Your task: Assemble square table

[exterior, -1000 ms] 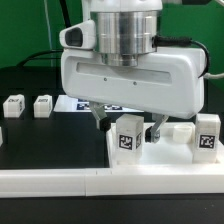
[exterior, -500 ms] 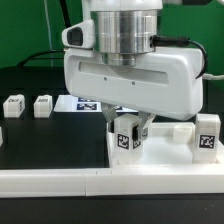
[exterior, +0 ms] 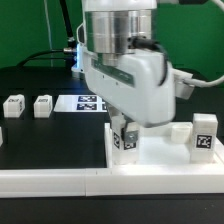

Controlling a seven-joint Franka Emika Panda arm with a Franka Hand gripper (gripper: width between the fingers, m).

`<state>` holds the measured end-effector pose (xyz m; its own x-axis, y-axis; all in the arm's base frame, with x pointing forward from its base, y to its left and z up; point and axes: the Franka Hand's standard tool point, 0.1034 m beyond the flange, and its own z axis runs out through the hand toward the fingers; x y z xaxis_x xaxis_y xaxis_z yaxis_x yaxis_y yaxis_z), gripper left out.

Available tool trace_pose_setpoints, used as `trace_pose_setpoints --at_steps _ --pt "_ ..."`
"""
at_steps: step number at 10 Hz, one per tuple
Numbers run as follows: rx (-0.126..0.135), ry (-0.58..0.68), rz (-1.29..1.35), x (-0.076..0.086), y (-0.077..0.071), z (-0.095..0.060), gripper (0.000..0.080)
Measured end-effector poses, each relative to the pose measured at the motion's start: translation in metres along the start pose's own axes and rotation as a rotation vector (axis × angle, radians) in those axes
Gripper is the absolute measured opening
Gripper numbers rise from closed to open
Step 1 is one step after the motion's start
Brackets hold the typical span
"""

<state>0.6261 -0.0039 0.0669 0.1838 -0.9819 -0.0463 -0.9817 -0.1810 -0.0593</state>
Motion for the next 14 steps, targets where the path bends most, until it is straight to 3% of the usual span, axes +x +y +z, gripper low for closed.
trace_pose_setpoints --at_steps 4,10,11,12,13,14 --pt "0.013 -0.032 0.441 -0.005 -0.001 0.000 0.0287" --pt "0.008 -0.024 0.564 -0.007 -0.001 0.000 0.0298" --pt "0.008 -0.024 0.564 -0.007 -0.001 0.000 0.0498" --pt "0.009 -0.024 0.563 -0.008 -0.001 0.000 0.0498" --pt "0.015 -0.027 0.554 -0.013 -0.004 -0.004 0.0622" --pt "0.025 -0.037 0.543 -0.020 -0.005 -0.013 0.0641"
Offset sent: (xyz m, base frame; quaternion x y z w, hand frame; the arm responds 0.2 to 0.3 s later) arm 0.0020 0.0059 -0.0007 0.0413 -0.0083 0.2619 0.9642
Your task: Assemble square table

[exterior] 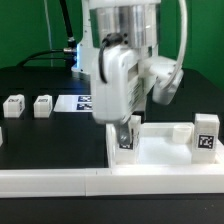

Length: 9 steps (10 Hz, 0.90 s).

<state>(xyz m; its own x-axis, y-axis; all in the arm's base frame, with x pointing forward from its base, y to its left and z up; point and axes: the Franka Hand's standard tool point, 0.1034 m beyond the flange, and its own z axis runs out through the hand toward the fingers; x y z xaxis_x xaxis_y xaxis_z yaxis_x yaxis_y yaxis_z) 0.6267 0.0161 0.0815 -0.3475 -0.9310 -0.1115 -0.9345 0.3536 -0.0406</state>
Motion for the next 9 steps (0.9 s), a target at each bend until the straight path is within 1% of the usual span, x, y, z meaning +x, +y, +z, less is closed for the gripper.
trace_pose_setpoints --at_steps 2,3,4,8,9 --pt "0.010 -0.026 -0.013 -0.009 0.007 -0.022 0.0648" --pt "0.011 -0.029 -0.012 -0.010 0.008 -0.024 0.0649" --pt "0.009 -0.025 -0.012 -0.009 0.008 -0.022 0.0649" --pt "0.006 -0.023 -0.014 -0.008 0.009 -0.019 0.0649" --pt "0.011 -0.023 -0.091 -0.008 0.009 -0.020 0.0649"
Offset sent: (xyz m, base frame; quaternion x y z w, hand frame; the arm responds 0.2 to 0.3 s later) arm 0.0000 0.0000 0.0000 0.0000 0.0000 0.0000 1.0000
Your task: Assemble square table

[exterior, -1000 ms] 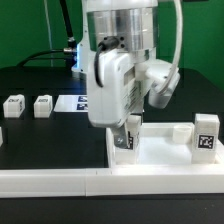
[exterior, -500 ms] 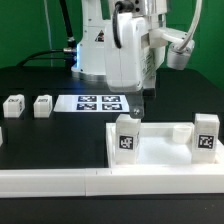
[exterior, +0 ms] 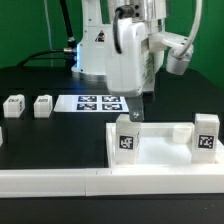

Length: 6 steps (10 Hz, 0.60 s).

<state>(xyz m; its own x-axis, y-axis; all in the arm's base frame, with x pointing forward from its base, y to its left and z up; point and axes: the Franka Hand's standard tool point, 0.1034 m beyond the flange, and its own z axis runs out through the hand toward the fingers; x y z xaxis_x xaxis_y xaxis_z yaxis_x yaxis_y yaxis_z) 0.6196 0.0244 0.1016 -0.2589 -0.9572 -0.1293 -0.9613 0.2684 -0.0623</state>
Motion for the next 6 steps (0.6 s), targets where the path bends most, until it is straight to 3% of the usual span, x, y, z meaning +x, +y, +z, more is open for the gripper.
trace_pose_setpoints --at_steps 1,3,6 --pt "0.007 -0.001 -0.116 0.002 0.002 -0.001 0.0649" --pt "-0.004 0.013 -0.247 0.001 0.019 0.006 0.0649" --pt "-0.008 0.025 -0.488 0.001 0.024 0.009 0.0649"
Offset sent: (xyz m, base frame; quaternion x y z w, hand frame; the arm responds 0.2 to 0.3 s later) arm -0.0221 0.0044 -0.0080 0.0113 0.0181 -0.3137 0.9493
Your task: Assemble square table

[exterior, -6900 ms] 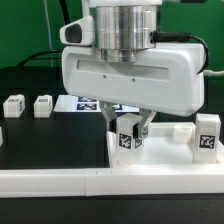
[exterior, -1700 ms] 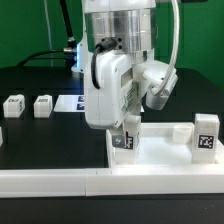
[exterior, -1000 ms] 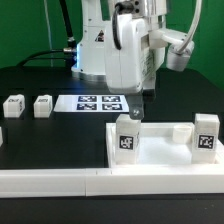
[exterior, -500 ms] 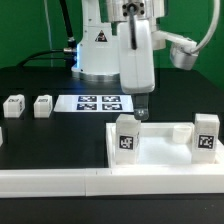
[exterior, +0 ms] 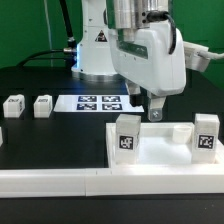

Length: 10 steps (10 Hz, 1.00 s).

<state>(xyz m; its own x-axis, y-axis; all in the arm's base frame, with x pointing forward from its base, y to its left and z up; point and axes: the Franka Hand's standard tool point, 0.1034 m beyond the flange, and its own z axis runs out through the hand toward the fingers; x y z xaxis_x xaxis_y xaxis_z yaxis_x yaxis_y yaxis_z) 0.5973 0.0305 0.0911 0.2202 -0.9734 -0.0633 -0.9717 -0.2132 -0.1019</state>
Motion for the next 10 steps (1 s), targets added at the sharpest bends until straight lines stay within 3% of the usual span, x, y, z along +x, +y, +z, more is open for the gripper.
trace_pose_setpoints --at_steps 4,6,10 --pt "0.008 0.024 -0.501 0.0031 0.0056 0.0046 0.0649" --pt "-0.011 0.050 -0.765 0.0010 0.0079 0.0020 0.0649" --pt "-0.026 0.054 -1.007 0.0054 0.0093 0.0026 0.0649"
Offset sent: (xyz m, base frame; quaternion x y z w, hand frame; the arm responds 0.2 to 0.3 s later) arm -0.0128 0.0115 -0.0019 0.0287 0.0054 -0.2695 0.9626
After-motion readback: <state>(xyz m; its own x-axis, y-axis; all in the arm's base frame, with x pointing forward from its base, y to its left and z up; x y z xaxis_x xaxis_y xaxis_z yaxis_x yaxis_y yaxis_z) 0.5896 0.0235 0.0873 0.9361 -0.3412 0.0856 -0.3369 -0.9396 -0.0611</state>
